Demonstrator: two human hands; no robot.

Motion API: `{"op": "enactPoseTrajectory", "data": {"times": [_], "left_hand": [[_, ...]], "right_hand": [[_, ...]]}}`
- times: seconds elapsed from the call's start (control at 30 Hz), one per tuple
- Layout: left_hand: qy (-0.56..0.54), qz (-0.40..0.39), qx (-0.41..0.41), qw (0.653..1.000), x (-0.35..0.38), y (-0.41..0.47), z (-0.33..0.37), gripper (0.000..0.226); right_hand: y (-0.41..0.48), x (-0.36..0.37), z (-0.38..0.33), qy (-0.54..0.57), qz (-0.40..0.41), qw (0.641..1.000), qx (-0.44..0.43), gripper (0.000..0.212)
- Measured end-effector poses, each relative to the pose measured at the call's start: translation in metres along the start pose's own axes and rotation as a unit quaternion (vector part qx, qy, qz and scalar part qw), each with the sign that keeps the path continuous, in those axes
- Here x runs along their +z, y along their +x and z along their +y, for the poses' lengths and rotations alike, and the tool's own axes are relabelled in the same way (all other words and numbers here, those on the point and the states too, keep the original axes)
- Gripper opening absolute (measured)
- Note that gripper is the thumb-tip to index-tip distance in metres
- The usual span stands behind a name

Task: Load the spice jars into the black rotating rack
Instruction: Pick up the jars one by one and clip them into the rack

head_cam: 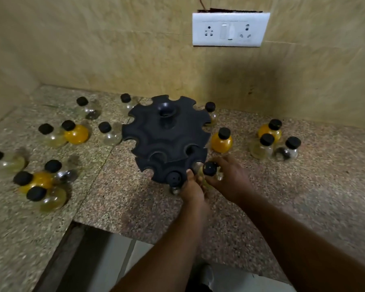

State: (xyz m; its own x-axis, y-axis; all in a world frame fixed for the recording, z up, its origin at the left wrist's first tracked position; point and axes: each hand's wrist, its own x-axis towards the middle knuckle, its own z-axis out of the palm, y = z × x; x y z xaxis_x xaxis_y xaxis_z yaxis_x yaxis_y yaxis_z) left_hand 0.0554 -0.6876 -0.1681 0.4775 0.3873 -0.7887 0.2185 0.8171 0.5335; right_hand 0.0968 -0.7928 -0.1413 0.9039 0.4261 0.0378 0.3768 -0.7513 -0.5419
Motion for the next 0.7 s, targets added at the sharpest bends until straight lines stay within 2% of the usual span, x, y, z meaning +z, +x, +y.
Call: {"op": "enactPoseTrajectory", "data": {"times": [0.1,0.27,0.47,0.7], "left_hand": [[0.054,0.010,0.011,0.998,-0.024,0.002,0.002,0.037],[0.043,-0.002,0.000,0.999,-0.047,-0.005,0.020,0.033],[0.082,-0.043,-0.032,0.995,-0.059,-0.007,0.037,0.034],[0.092,-0.086,-0.052,0.991,-0.061,-0.004,0.046,0.036]], "right_hand": [[-0.002,0.012,-0.011,0.010,-0.018,1.000,-0.004,0.058],[-0.003,0.027,-0.031,0.024,-0.016,1.000,-0.007,0.061],[0.007,0.029,-0.039,0.027,-0.027,0.999,-0.018,0.060],[0.019,0.022,-0.029,0.002,-0.061,0.996,-0.069,0.055]]}}
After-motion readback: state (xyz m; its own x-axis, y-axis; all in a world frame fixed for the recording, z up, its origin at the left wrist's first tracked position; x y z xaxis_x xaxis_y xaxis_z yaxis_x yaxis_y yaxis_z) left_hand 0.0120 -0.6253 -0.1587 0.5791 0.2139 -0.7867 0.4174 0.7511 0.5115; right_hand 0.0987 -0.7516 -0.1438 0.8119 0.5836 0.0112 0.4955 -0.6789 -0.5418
